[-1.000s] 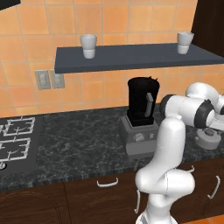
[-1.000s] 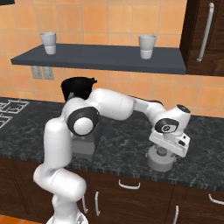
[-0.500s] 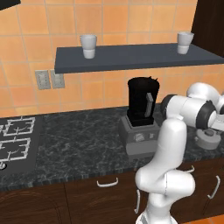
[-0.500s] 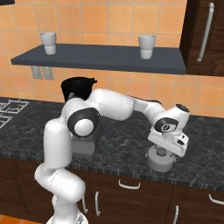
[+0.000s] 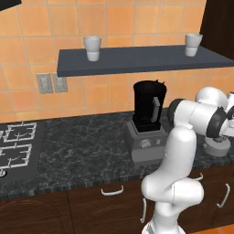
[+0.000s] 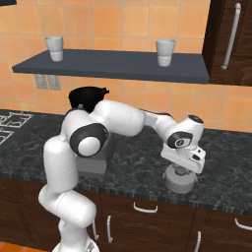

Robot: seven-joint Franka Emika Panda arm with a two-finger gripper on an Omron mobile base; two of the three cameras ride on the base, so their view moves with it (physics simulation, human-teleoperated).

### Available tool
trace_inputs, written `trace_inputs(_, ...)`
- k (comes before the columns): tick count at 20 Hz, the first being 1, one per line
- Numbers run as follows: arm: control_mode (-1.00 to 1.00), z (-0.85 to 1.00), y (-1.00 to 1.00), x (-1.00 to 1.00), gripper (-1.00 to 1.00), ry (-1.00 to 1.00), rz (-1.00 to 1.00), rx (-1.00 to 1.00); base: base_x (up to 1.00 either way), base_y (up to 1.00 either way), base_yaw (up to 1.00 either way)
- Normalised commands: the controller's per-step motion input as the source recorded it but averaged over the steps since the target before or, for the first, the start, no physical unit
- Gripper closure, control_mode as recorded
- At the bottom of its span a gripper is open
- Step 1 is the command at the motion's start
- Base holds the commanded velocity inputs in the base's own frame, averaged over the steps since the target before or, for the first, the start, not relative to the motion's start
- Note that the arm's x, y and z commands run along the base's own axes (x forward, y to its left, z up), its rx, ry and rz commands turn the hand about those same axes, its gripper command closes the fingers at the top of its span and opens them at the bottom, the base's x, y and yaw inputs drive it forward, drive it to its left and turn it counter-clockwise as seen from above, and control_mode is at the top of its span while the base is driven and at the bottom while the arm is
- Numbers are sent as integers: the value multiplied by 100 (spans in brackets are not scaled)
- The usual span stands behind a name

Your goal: Close the lid blender by securely placing the lid on top.

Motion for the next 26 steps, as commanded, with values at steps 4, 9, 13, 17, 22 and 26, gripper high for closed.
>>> trace_inputs(4, -100, 0, 0, 0, 100, 0, 0, 0, 0, 0, 0)
trace_inputs(9, -100, 56, 0, -28, 100, -13, 9, 0, 0, 0, 0)
trace_inputs(13, -100, 96, 13, -44, 100, -21, 13, 0, 0, 0, 0)
trace_inputs(17, -100, 99, 29, -40, 100, -23, 11, 0, 0, 0, 0)
trace_inputs(22, -100, 99, 44, -33, 100, -34, 10, 0, 0, 0, 0)
trace_inputs(26, -100, 100, 51, -30, 100, -41, 8, 0, 0, 0, 0)
